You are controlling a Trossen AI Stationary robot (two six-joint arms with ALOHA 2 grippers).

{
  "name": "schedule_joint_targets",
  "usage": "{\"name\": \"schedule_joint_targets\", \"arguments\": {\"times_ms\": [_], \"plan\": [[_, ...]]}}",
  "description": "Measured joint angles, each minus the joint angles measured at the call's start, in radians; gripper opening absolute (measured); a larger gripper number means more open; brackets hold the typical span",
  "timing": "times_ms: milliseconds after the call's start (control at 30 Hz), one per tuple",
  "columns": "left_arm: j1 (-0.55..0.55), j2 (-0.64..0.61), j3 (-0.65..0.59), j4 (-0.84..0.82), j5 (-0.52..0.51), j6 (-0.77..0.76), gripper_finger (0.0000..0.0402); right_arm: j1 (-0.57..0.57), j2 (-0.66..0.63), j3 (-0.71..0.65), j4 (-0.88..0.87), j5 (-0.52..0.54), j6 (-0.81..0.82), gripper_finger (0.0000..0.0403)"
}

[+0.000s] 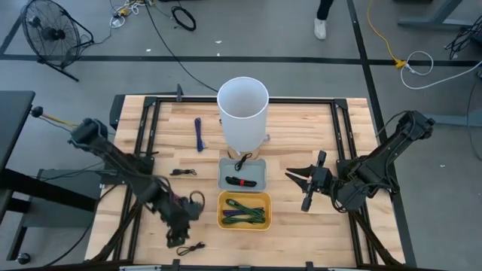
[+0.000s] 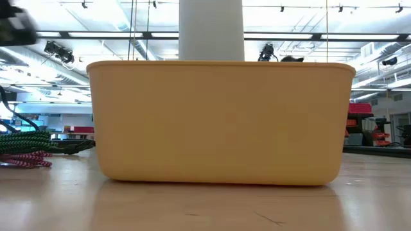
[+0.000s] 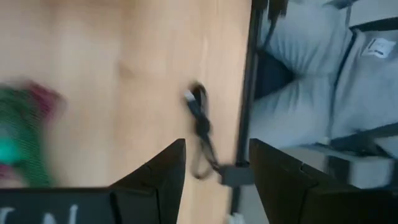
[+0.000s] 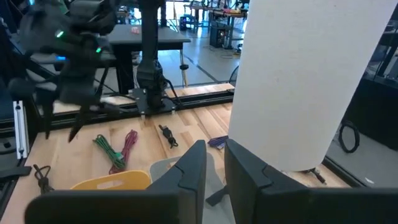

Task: Pick & Place USB Port
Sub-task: Put the black charger cable into the gray bin

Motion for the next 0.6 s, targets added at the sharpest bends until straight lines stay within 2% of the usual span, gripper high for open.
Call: {"name": "schedule_joint_targets", "arguments": {"times_ms": [100,233,400,600], "plan": [[-0.036,0.083,0.038,0.003,0.055,-0.087,0.0181,0.0,0.0,0.0,0.0,0.0,0.001,0.0059],[-0.076,0.177,0.076,0.003,0.053,-0.156,0.0181,0.0,0.0,0.0,0.0,-0.022,0.003,0.0059],[-0.099,0.273,0.113,0.032,0.063,-0.179,0.0181,0.0,0.0,0.0,0.0,-0.026,0.003,0.0059],[-0.119,0.353,0.117,0.162,0.075,-0.185,0.0181,0.0,0.0,0.0,0.0,-0.026,0.003,0.0059]]}}
